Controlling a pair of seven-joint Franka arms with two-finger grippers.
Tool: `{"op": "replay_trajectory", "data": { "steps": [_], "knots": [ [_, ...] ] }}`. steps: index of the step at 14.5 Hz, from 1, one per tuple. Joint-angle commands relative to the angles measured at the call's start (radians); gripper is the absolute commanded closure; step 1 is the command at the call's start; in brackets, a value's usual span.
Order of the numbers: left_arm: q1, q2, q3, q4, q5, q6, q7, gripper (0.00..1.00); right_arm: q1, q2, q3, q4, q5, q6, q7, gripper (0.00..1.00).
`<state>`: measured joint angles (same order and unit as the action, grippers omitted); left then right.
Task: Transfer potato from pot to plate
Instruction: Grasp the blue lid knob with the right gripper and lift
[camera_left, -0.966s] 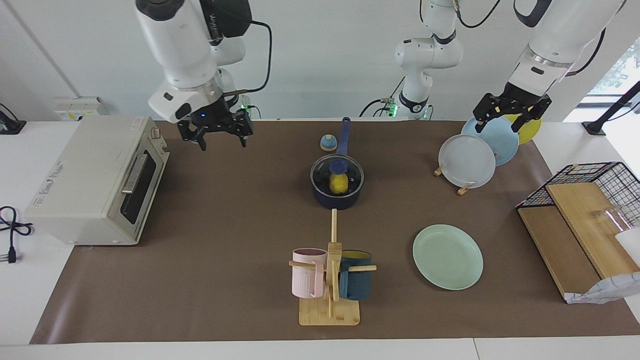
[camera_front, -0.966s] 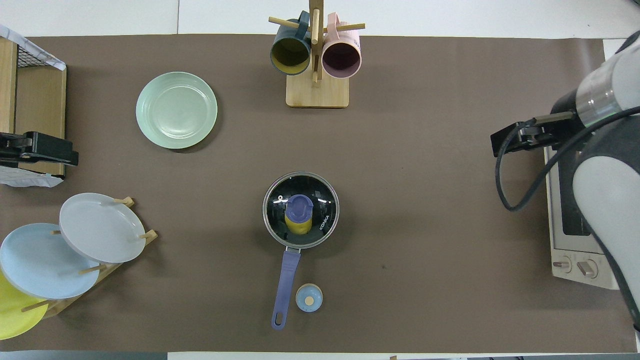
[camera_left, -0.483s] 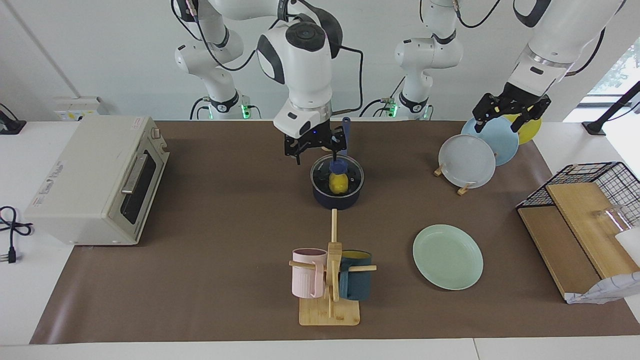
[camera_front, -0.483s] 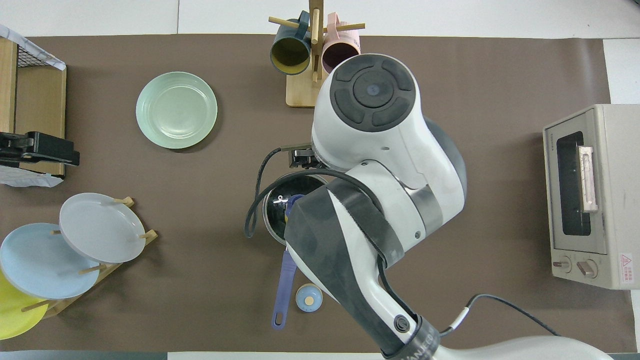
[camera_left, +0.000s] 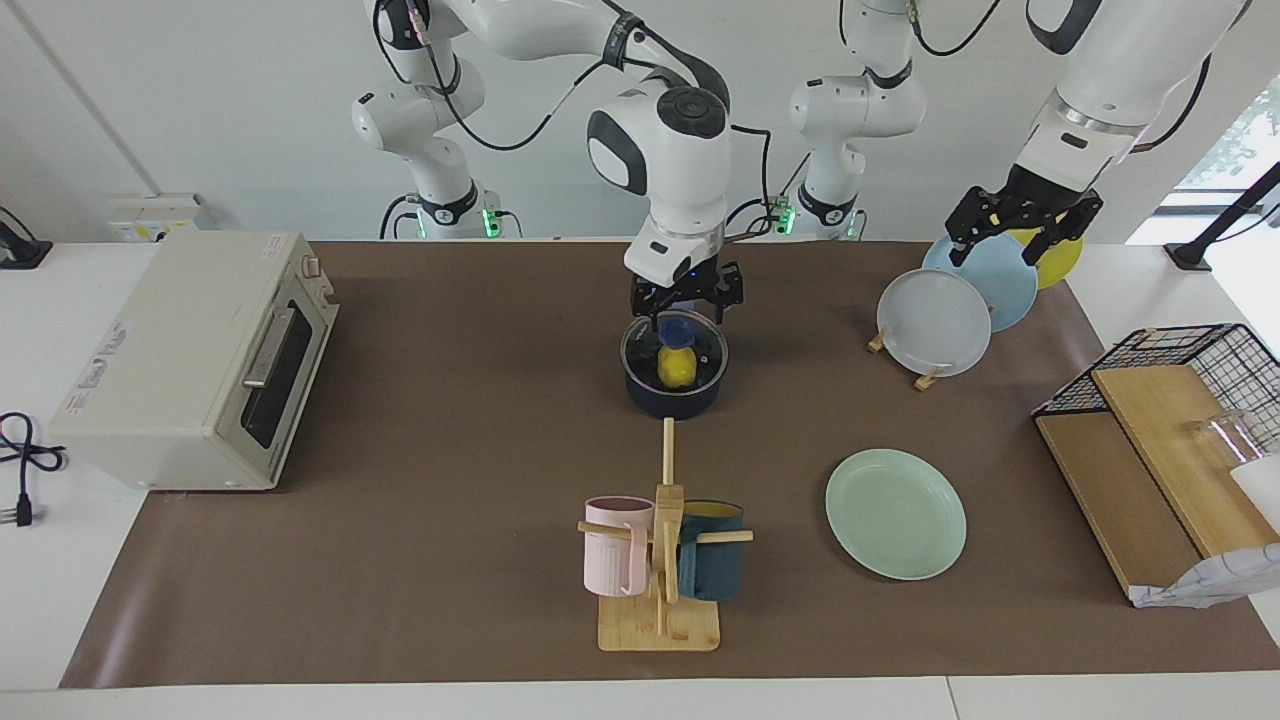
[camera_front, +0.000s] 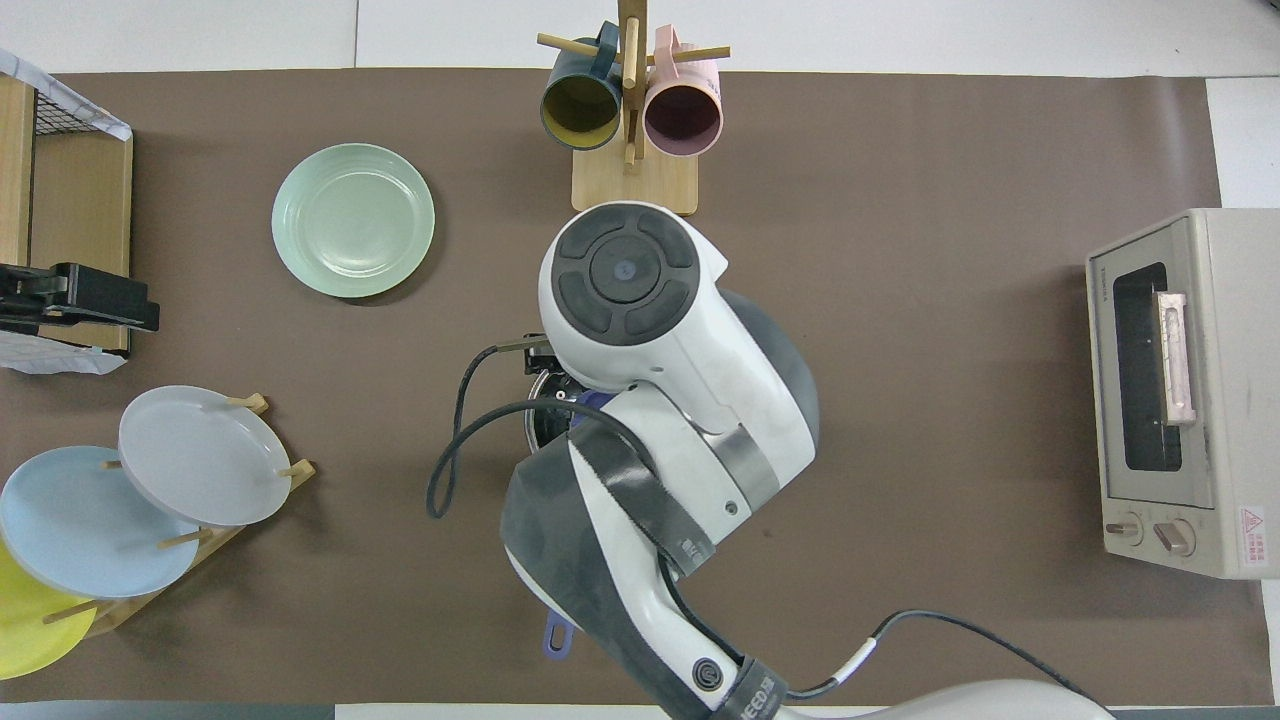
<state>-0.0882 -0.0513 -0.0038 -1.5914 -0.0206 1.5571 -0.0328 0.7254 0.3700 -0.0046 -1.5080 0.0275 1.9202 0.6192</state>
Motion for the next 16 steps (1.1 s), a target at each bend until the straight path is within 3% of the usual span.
{"op": "replay_trajectory", "data": {
  "steps": [1,3,14,16],
  "knots": [
    [-0.016,-0.027,0.008,-0.041,0.010,0.041,-0.012,0.00,0.002,-0.039,-0.001,-0.139,-0.044,0.116,-0.001,0.00],
    [-0.016,-0.029,0.008,-0.041,0.010,0.041,-0.013,0.00,0.003,-0.054,-0.001,-0.193,-0.064,0.164,-0.002,0.00],
    [-0.016,-0.029,0.008,-0.041,0.010,0.040,-0.013,0.00,0.034,-0.083,-0.001,-0.255,-0.069,0.168,0.005,0.00],
    [-0.016,-0.029,0.008,-0.041,0.010,0.038,-0.013,0.00,0.034,-0.082,-0.001,-0.253,-0.069,0.169,0.001,0.13]
  ]
}}
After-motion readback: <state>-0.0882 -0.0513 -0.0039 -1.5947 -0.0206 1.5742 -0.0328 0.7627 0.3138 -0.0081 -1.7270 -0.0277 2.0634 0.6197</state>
